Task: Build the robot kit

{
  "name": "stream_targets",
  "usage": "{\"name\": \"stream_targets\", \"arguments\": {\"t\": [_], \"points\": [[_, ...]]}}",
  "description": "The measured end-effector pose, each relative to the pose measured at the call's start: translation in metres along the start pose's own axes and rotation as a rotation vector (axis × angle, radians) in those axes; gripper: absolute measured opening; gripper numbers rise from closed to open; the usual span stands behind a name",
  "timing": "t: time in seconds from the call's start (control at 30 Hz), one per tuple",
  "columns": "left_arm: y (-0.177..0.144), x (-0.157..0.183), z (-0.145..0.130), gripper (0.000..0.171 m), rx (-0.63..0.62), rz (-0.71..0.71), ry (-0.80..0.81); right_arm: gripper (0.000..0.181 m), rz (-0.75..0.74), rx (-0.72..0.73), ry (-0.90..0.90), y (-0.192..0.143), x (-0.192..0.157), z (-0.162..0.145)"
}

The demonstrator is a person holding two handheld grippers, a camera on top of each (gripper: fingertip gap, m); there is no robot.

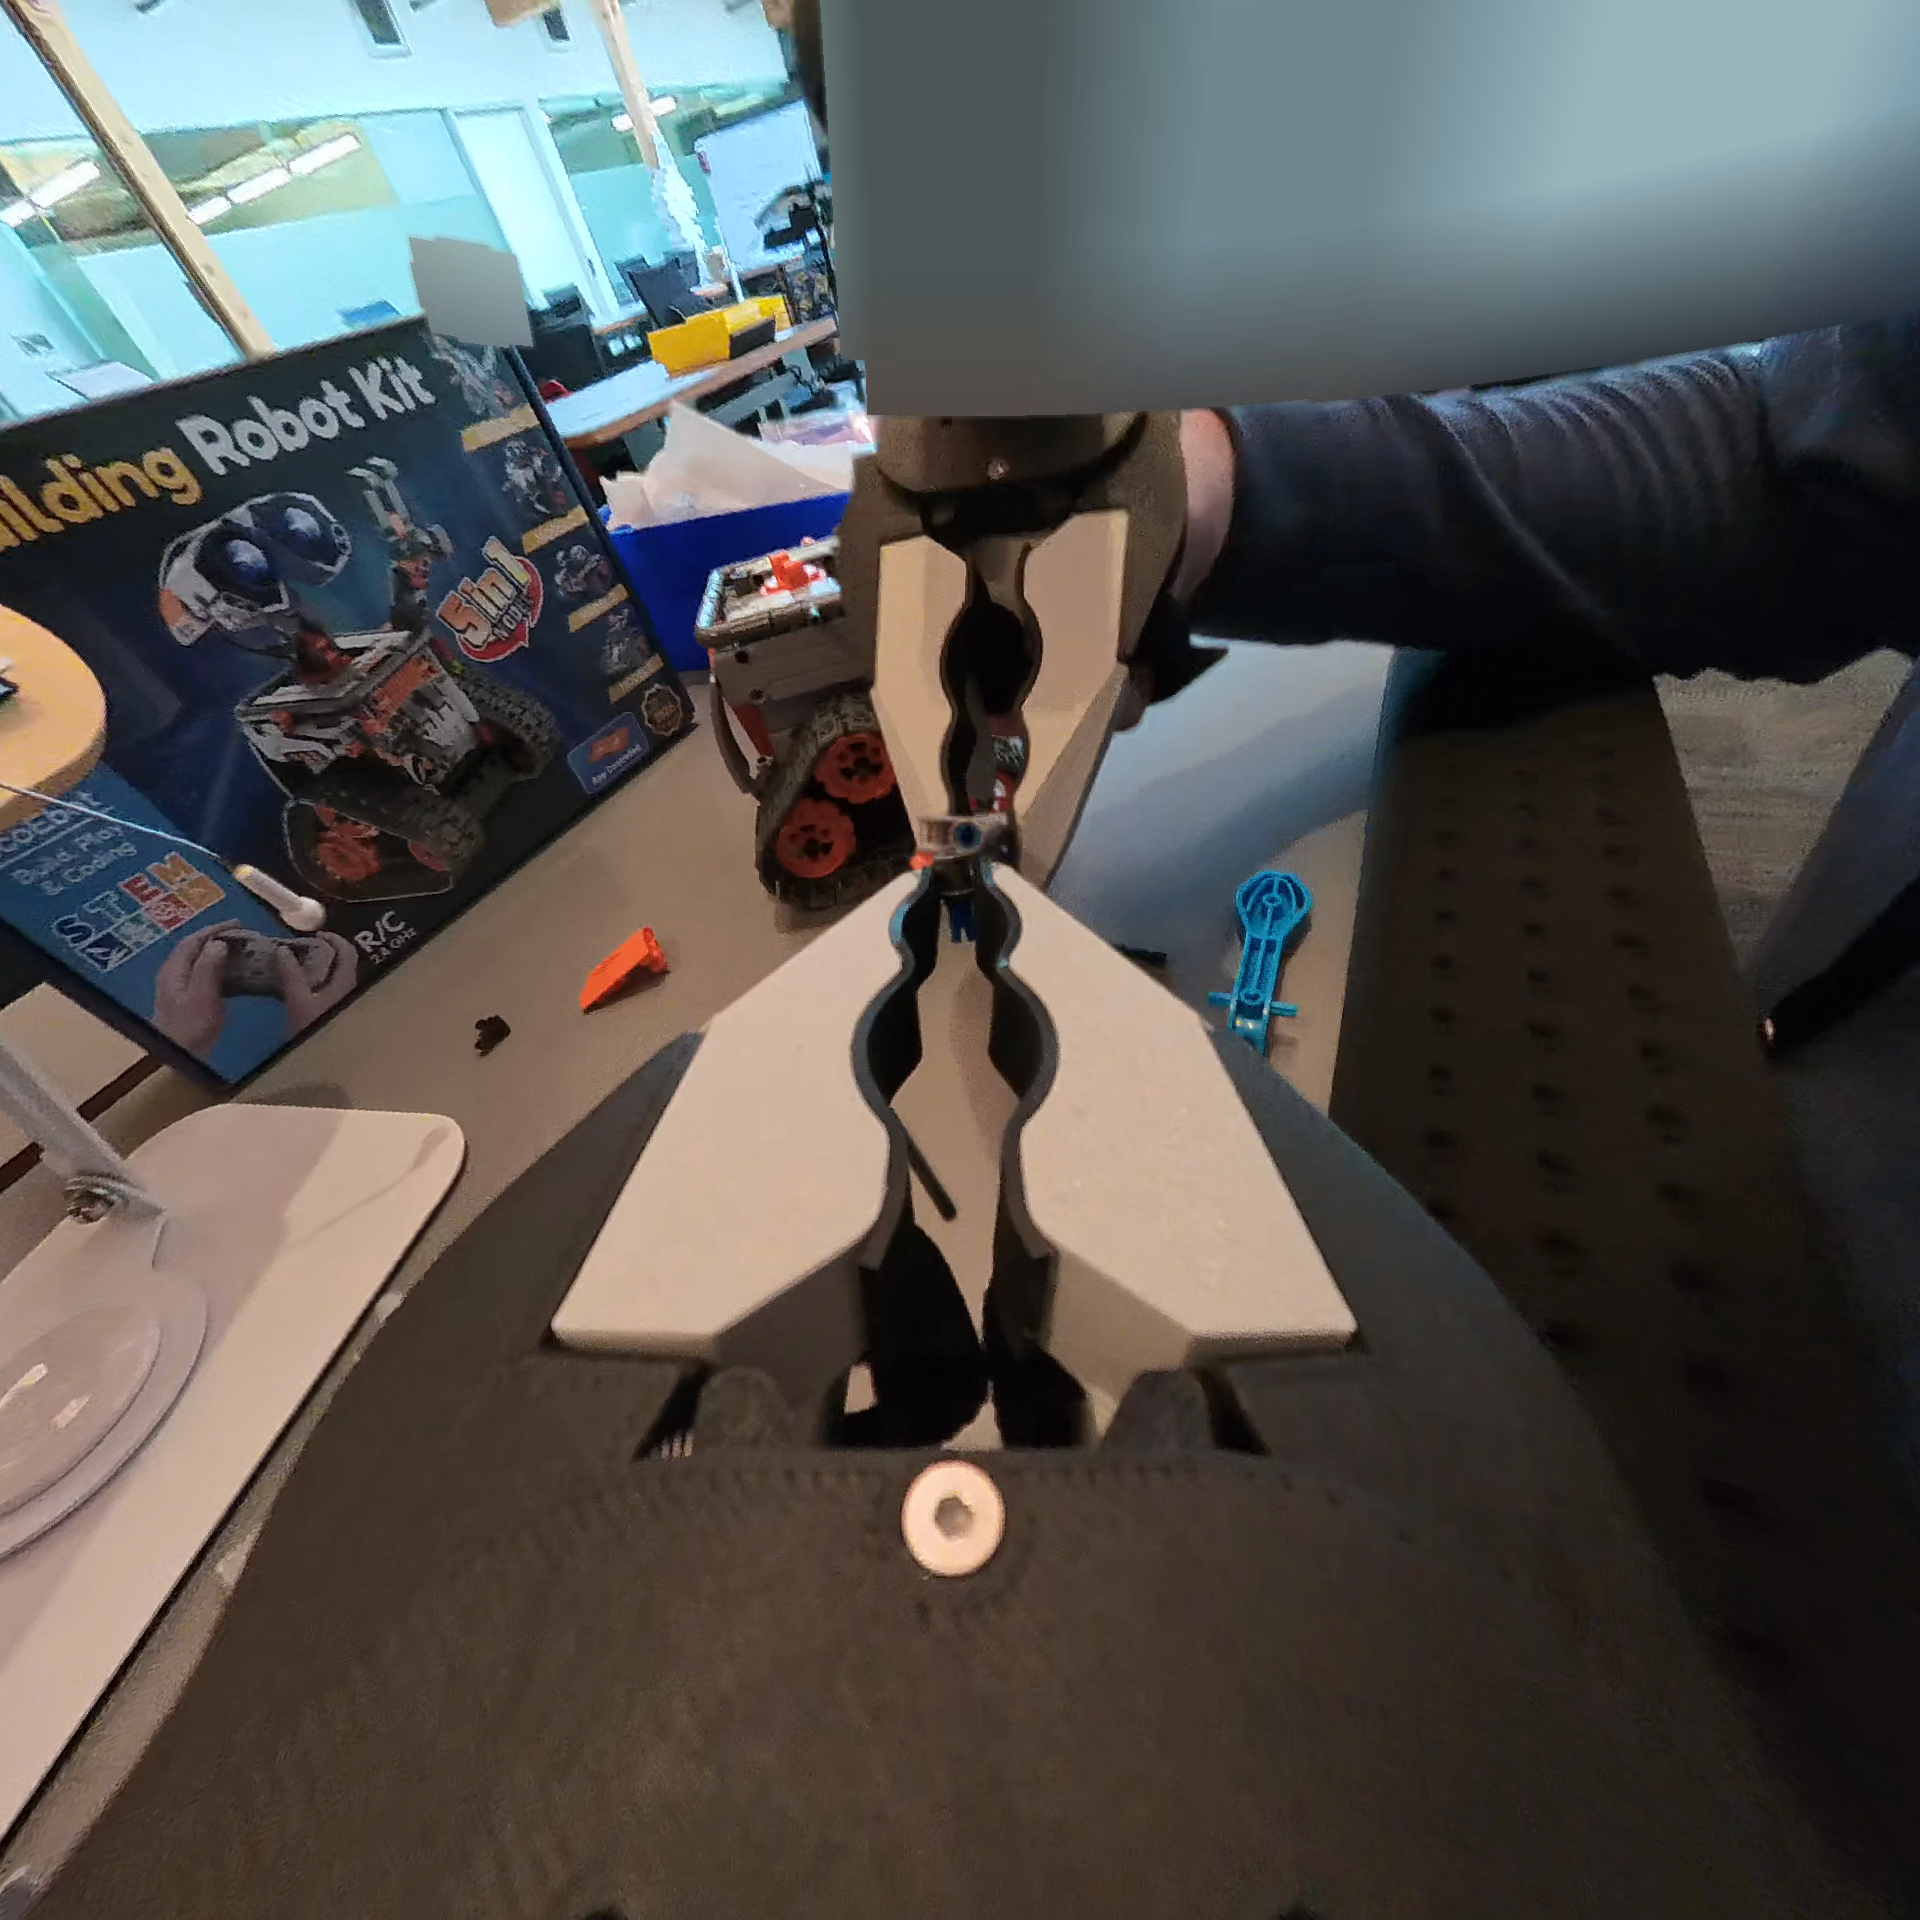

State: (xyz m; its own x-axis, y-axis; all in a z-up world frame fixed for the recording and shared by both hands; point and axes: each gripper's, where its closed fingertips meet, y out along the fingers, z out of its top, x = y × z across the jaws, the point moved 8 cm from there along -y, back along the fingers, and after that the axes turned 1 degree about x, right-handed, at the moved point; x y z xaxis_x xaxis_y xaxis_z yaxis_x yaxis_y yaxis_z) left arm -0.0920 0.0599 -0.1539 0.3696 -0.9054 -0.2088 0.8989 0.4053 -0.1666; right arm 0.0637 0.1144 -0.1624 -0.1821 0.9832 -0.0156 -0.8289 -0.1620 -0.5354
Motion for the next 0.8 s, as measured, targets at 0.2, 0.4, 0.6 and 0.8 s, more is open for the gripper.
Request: {"name": "stream_targets", "arguments": {"t": [0.2,0.4,0.6,0.8], "points": [[0.003,0.001,-0.007,0.004,-0.025,-0.008,0.007,0.009,0.149,-0.085,0.042,-0.004,0.009,0.009],[0.004,0.003,-0.008,0.004,0.002,-0.034,-0.034,0.009,0.182,-0.150,0.033,0.003,0.011,0.012],[0.005,0.003,-0.009,0.004,0.011,-0.055,-0.061,0.009,0.198,-0.150,0.033,0.003,0.010,0.011],[0.006,0.005,-0.010,0.004,0.008,-0.073,-0.057,0.009,0.227,-0.147,0.039,0.003,0.010,0.008]]}}
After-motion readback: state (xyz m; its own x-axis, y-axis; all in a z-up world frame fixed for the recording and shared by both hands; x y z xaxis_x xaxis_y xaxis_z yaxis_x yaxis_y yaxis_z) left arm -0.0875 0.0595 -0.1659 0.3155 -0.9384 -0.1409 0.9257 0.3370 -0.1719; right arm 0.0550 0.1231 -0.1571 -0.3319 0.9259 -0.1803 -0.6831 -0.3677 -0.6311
